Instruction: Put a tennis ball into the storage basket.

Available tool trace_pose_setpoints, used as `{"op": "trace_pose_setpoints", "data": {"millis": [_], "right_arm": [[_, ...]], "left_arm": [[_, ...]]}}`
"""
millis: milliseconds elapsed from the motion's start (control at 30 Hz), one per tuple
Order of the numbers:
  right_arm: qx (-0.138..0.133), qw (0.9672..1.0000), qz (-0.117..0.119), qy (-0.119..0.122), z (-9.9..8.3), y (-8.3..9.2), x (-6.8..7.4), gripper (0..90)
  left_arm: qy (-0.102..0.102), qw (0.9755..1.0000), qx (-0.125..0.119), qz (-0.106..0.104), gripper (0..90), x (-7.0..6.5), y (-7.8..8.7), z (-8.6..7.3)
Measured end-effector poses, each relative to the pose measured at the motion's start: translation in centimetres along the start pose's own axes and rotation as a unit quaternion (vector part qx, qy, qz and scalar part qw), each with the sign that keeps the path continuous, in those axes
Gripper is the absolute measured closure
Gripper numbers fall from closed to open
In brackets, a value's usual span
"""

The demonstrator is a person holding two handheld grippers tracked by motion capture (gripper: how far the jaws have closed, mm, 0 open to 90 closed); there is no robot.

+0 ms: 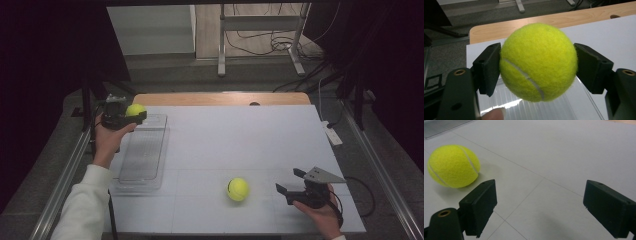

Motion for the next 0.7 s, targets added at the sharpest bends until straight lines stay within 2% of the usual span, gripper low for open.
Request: {"op": "trace_pose_setpoints", "data": {"millis": [700], "right_arm": [[0.000,1.0000,0.001,0.000,0.0,0.0,0.0,12.0]], "left_arm": [[0.007,0.9996,0.025,0.010,27.5,0.6,-1.8,-0.1]]}}
Point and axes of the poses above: each handheld gripper's, and its own axes: y roughly backward along the jaws, z roughly out of its top, x roughly to its left, the point moved 2 cm from there along -y, roughly forward along the jaws, and after that the axes turned 5 degrees about -z, right-handed, at the moved point
